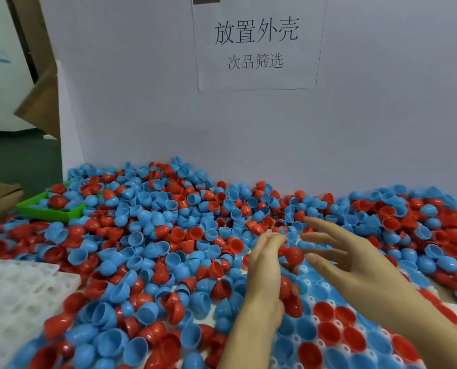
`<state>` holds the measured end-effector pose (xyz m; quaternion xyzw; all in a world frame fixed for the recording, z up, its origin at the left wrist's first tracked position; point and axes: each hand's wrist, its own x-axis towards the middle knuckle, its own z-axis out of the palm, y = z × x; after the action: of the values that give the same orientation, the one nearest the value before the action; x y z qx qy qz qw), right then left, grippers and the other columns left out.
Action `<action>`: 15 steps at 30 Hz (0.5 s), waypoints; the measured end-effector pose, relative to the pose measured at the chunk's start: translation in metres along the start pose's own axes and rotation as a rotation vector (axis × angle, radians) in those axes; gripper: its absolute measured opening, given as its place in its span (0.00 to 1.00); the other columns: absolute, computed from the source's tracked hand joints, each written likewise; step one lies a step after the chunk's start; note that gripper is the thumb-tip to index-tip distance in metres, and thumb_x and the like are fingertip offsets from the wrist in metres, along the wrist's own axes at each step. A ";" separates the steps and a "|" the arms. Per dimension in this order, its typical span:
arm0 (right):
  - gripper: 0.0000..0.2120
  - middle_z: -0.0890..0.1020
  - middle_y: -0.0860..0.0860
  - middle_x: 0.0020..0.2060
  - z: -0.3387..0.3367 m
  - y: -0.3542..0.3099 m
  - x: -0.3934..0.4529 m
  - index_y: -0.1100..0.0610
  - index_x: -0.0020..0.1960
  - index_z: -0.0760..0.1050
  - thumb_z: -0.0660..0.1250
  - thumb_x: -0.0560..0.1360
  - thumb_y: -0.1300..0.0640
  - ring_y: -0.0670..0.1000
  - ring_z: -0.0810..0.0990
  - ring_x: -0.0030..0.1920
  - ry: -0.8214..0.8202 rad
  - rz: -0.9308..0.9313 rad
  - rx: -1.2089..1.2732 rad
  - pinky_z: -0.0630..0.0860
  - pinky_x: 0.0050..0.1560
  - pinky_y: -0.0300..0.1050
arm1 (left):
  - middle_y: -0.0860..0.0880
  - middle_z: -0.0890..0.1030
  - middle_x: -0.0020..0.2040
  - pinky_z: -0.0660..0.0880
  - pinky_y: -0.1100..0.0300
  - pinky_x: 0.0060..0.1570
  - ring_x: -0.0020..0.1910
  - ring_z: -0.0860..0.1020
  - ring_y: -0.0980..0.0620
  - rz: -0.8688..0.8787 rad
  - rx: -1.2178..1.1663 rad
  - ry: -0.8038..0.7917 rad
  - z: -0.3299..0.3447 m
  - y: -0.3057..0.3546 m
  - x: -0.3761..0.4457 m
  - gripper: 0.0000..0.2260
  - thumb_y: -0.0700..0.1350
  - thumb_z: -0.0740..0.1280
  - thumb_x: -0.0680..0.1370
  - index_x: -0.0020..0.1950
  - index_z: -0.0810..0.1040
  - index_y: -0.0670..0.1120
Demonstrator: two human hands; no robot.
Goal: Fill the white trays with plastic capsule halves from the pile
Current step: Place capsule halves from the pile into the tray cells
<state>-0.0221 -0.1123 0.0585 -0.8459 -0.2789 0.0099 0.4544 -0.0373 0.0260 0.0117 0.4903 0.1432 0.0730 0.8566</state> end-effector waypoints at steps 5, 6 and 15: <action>0.15 0.82 0.38 0.53 0.000 0.014 -0.007 0.38 0.58 0.77 0.71 0.75 0.52 0.34 0.80 0.50 0.065 0.056 -0.046 0.78 0.46 0.31 | 0.44 0.78 0.40 0.65 0.63 0.21 0.30 0.74 0.54 -0.034 -0.060 -0.050 0.002 -0.001 -0.002 0.16 0.57 0.66 0.80 0.53 0.79 0.45; 0.14 0.83 0.39 0.50 0.001 0.015 -0.007 0.38 0.57 0.78 0.72 0.74 0.52 0.35 0.81 0.49 0.080 0.060 -0.027 0.79 0.46 0.34 | 0.44 0.80 0.41 0.66 0.63 0.21 0.30 0.75 0.54 -0.035 -0.063 -0.055 0.003 -0.002 -0.002 0.17 0.59 0.66 0.80 0.53 0.79 0.45; 0.09 0.84 0.38 0.41 0.004 0.016 -0.008 0.42 0.50 0.81 0.74 0.73 0.55 0.39 0.83 0.43 0.247 -0.006 0.109 0.76 0.46 0.28 | 0.49 0.85 0.44 0.73 0.59 0.24 0.35 0.80 0.52 -0.017 0.044 -0.167 0.009 -0.008 -0.003 0.24 0.67 0.68 0.74 0.58 0.82 0.49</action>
<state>-0.0228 -0.1196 0.0421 -0.8139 -0.2226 -0.0808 0.5306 -0.0374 0.0137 0.0099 0.5119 0.0770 0.0214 0.8553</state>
